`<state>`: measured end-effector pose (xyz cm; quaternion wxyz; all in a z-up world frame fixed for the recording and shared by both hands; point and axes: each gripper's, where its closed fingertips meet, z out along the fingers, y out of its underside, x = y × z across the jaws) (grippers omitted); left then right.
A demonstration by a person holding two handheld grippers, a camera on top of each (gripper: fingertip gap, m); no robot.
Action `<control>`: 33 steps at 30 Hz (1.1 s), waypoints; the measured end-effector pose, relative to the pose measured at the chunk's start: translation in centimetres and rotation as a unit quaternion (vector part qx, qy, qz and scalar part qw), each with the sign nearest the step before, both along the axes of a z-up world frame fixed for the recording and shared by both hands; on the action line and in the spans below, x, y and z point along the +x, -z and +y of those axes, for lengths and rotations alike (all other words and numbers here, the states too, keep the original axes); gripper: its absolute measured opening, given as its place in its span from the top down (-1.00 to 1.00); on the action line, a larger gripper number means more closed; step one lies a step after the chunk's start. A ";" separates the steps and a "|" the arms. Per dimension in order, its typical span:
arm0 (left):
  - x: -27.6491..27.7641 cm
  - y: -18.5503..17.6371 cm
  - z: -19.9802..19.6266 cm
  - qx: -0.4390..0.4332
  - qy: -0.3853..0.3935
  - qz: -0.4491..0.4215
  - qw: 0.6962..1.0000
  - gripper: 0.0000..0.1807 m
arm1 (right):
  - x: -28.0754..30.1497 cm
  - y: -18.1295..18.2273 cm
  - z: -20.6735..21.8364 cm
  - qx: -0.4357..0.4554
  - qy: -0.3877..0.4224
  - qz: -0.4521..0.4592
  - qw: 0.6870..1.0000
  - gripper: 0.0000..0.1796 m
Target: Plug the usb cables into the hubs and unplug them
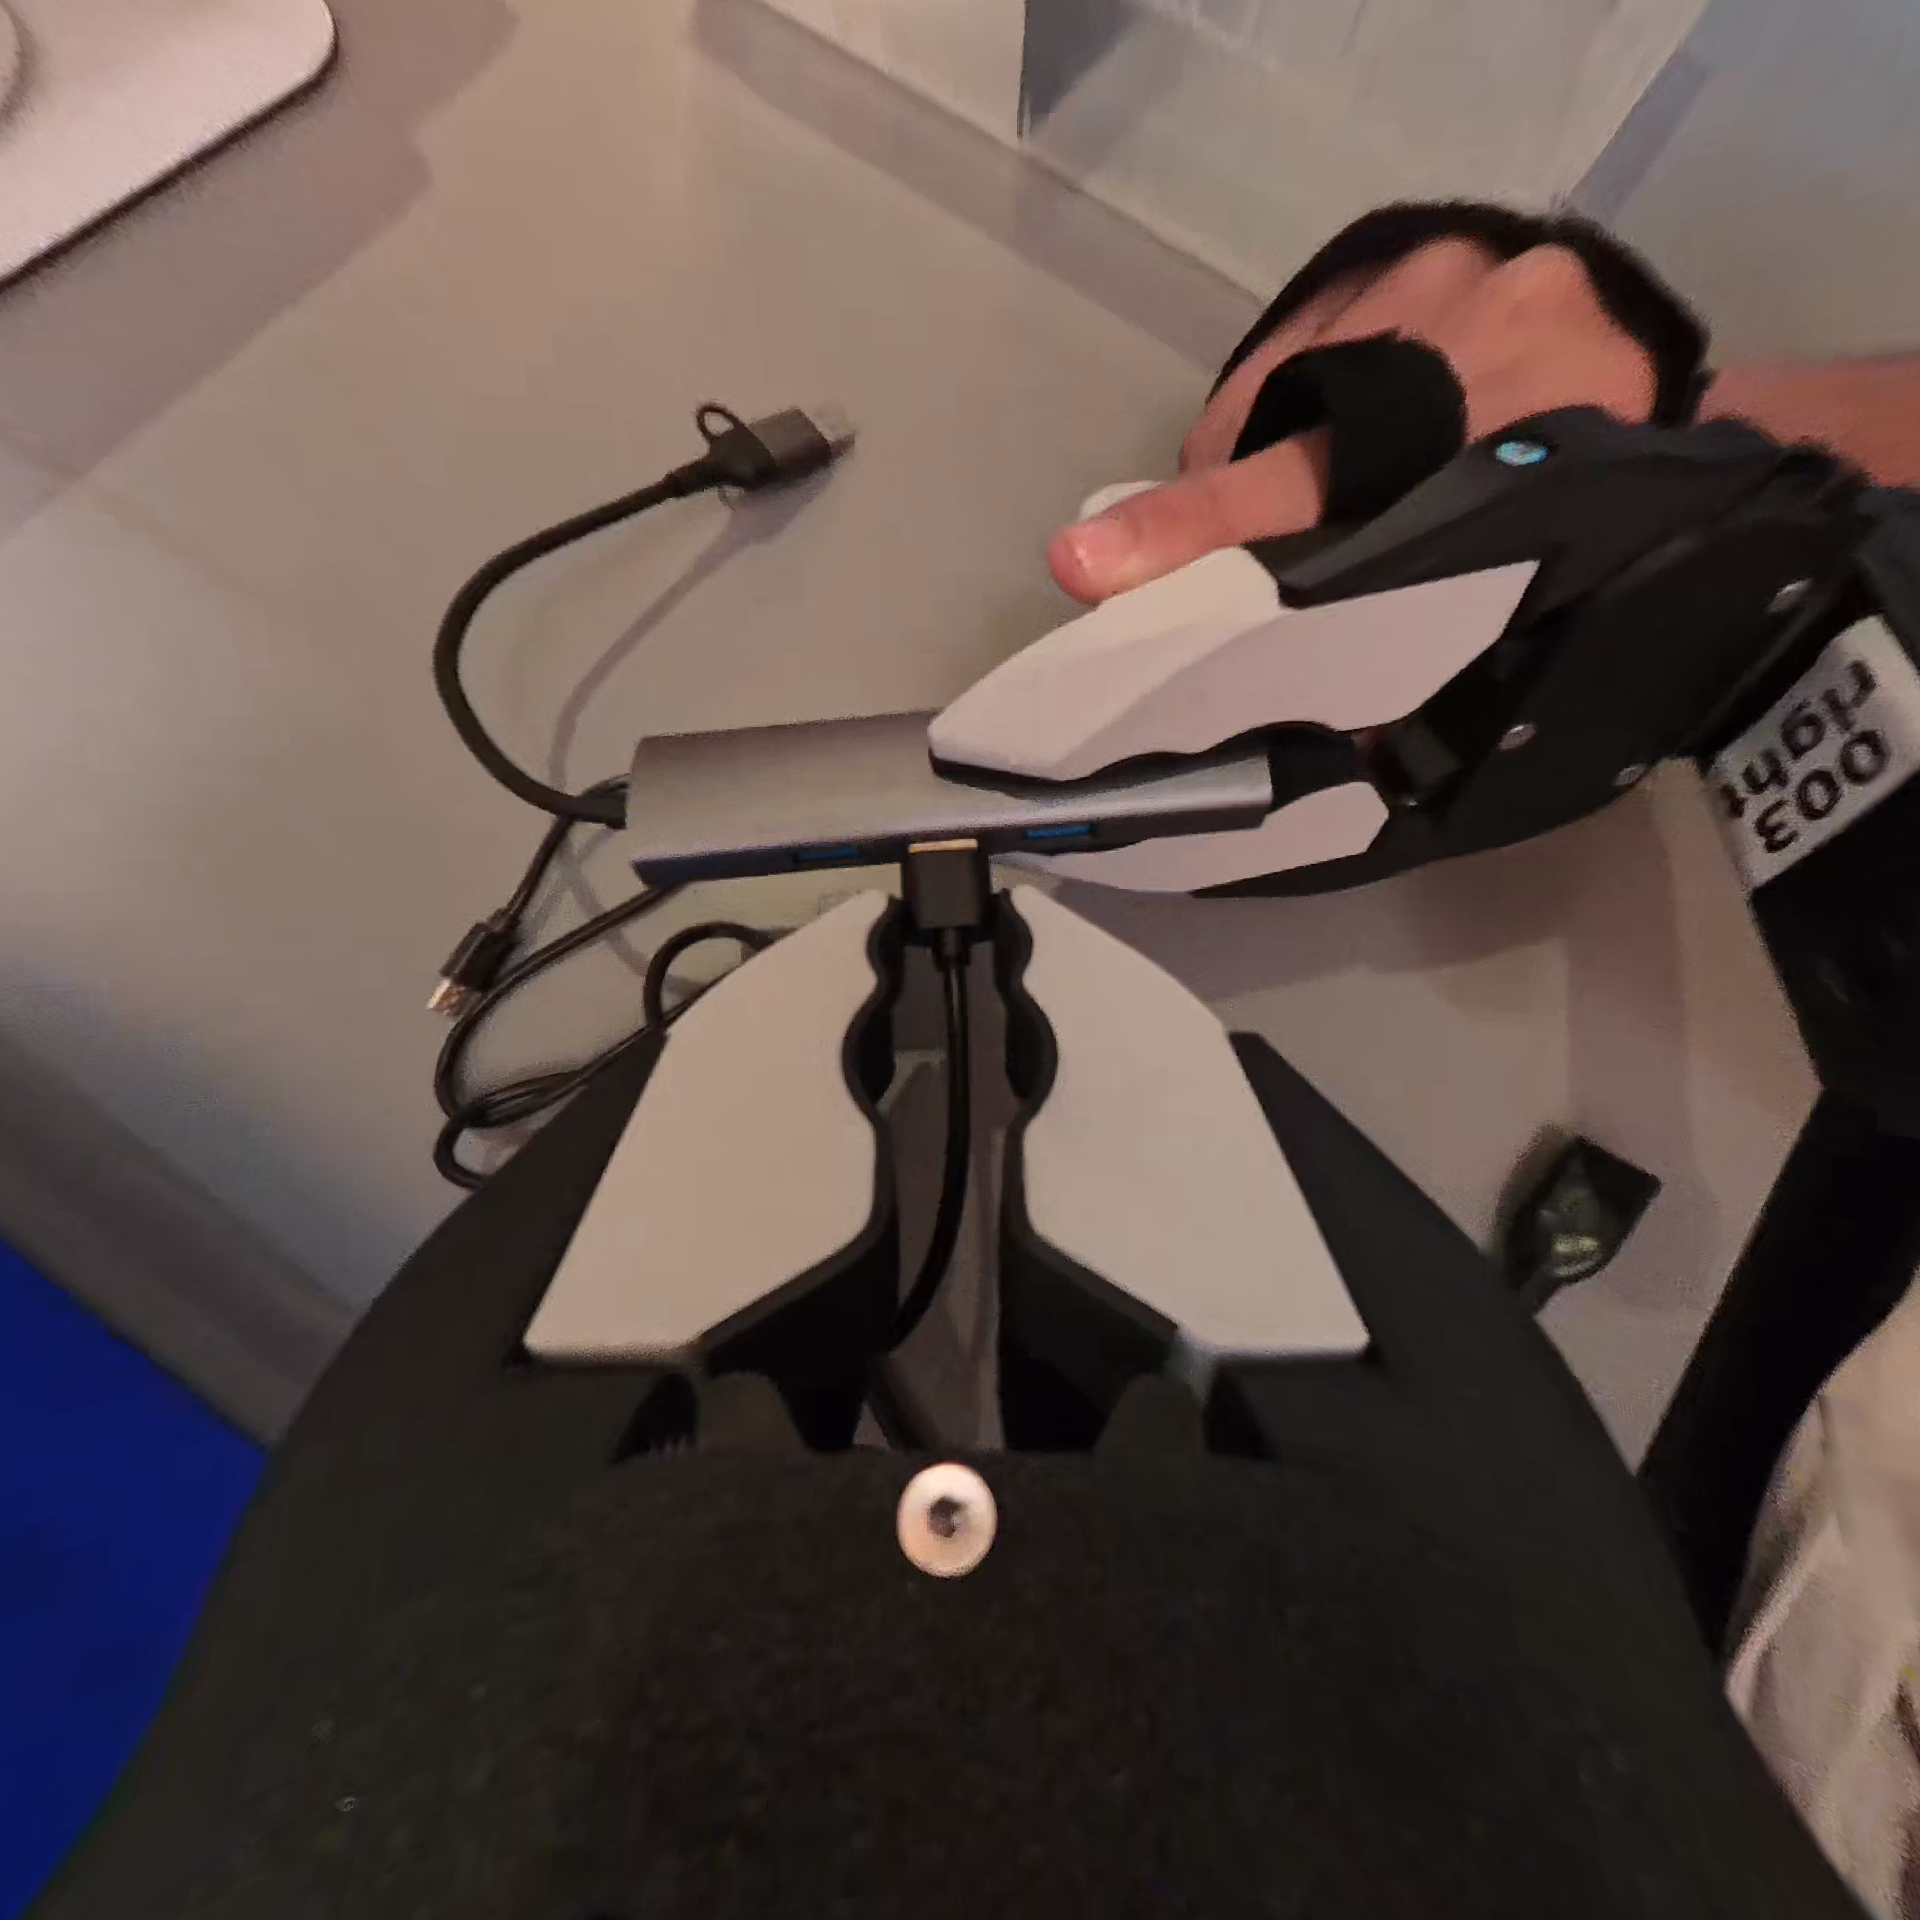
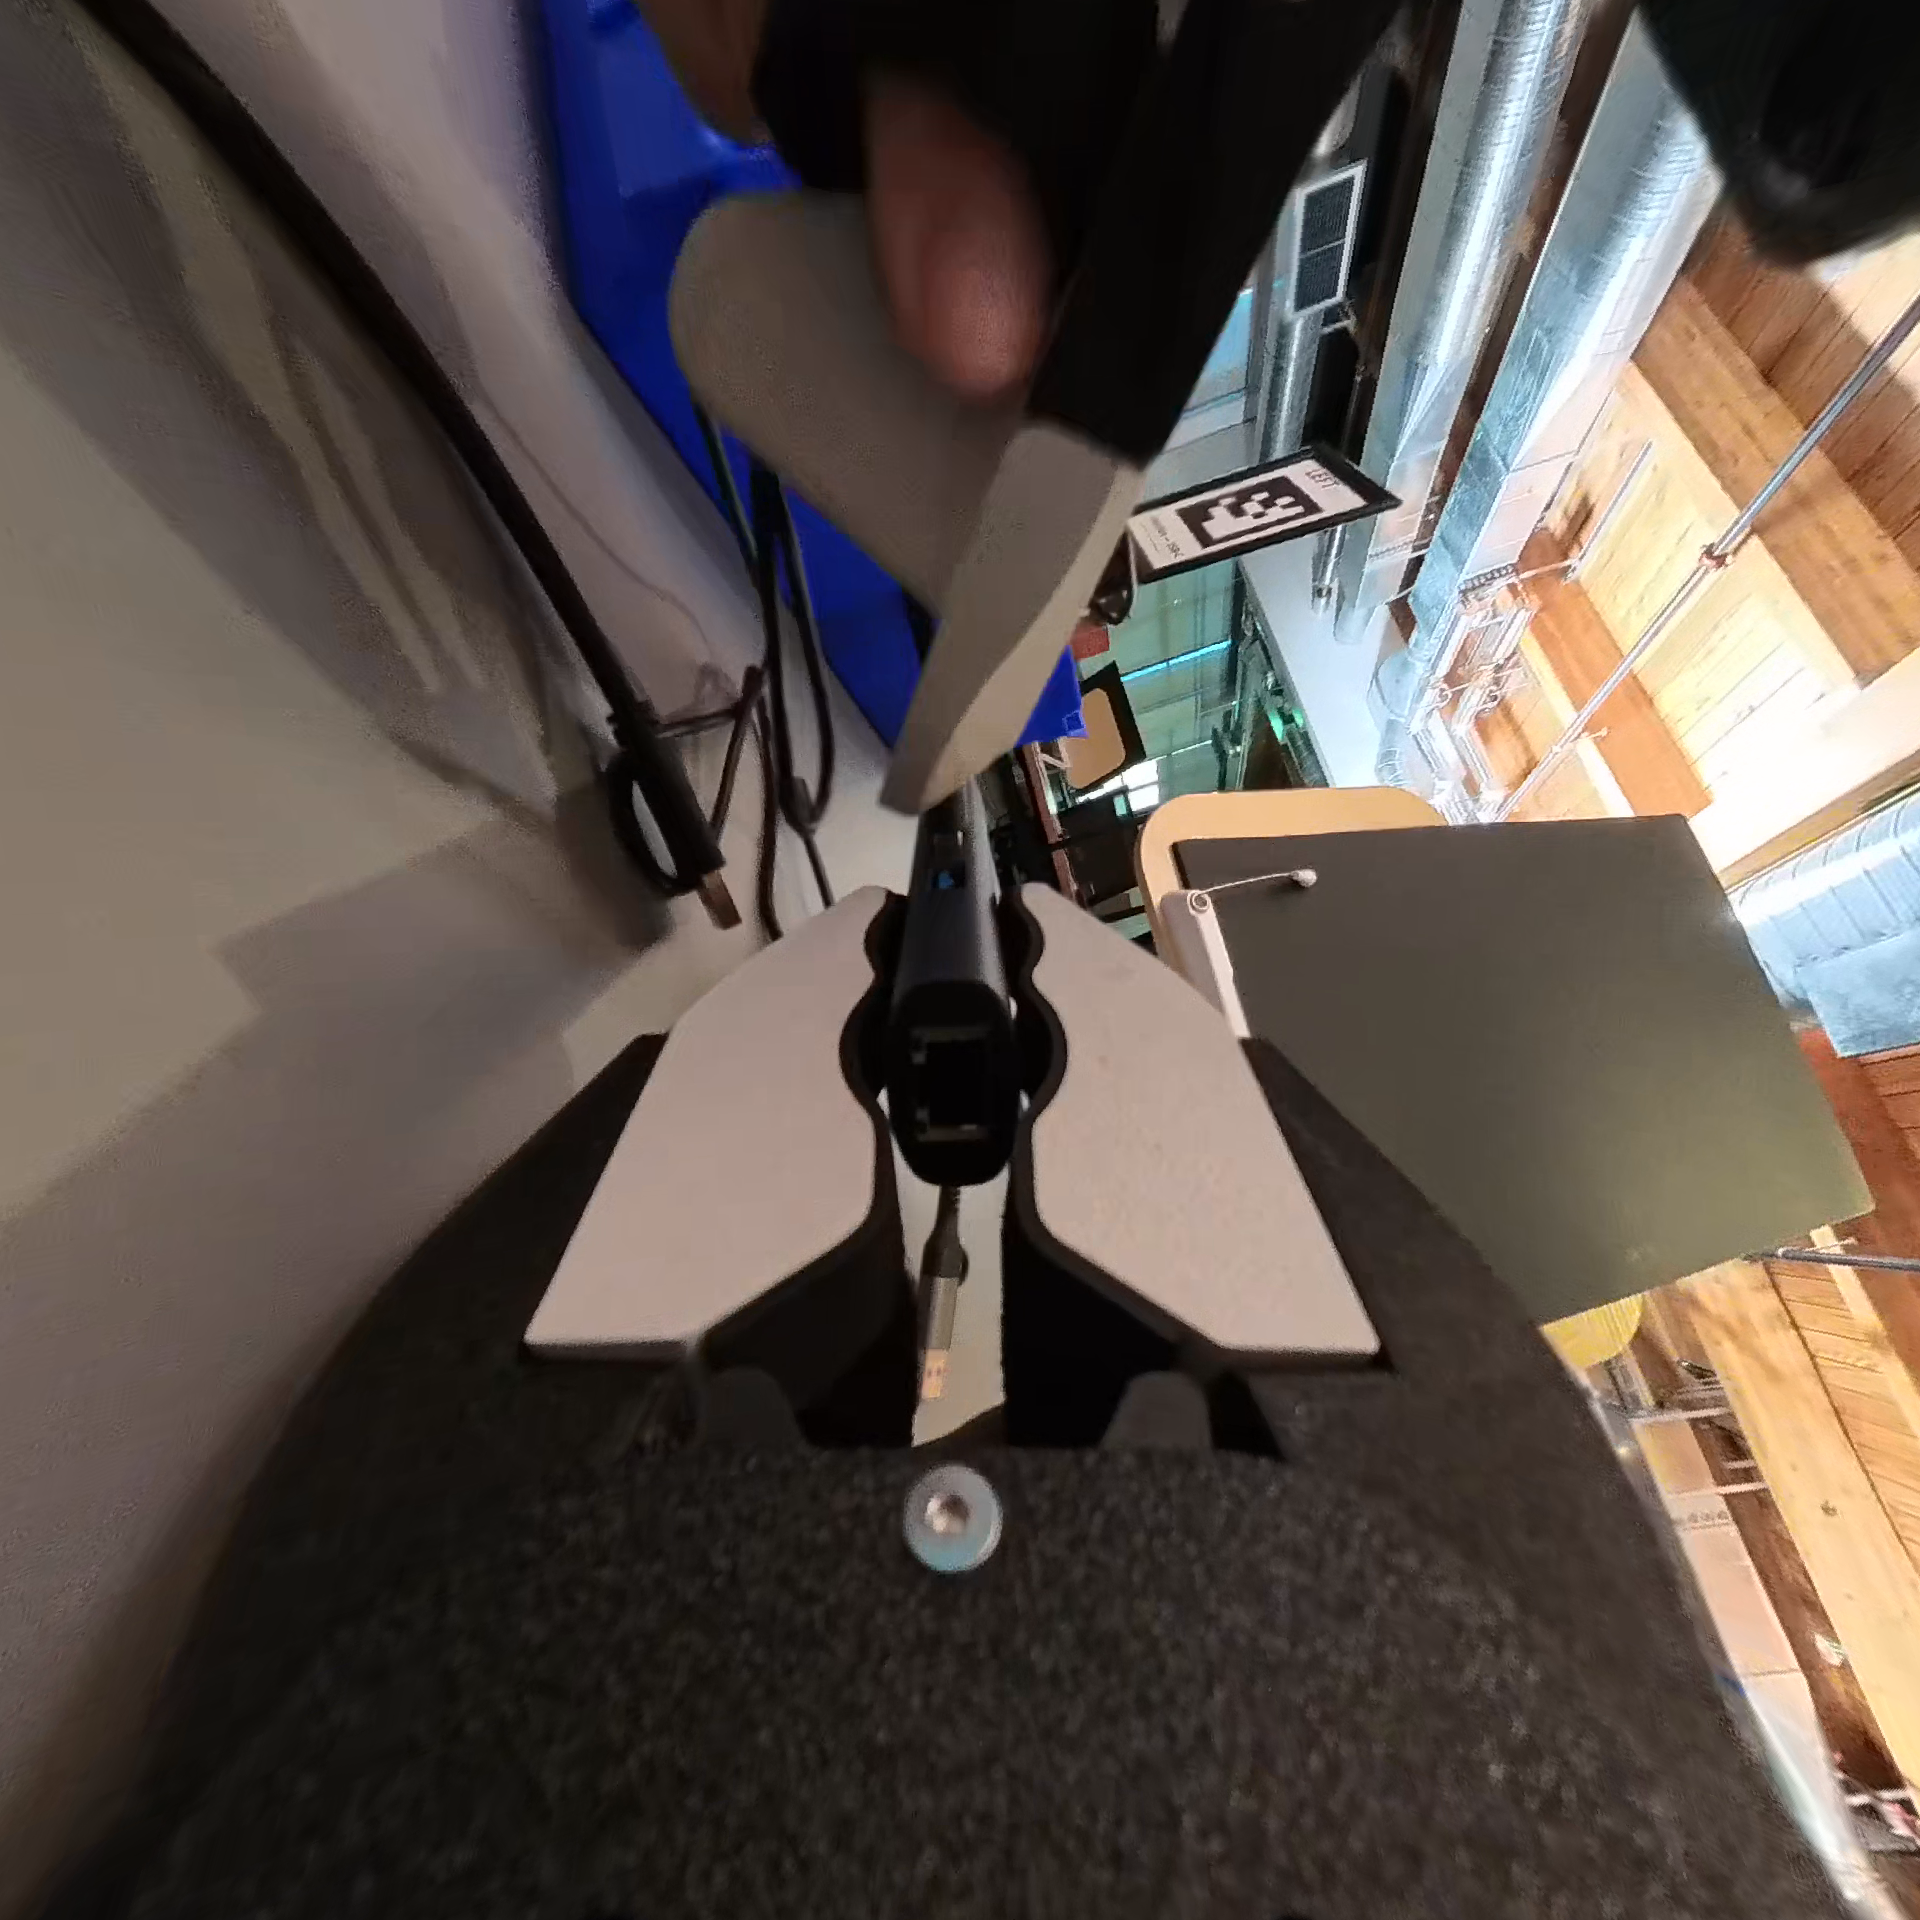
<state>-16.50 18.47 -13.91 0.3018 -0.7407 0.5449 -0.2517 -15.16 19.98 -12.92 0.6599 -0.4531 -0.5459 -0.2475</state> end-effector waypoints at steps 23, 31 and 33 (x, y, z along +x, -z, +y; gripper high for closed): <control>-3.4 0.4 -1.0 -0.007 -0.024 -0.047 0.999 0.83 | 3.2 0.0 3.3 -0.042 0.113 0.040 0.992 0.81; -2.5 0.2 -1.8 0.030 -0.028 -0.050 0.998 0.83 | 4.4 -10.5 1.4 -0.070 0.065 0.177 0.980 0.81; -2.7 0.5 -1.8 0.025 -0.029 -0.048 0.998 0.83 | 7.7 -16.8 1.2 -0.091 0.073 0.243 0.963 0.81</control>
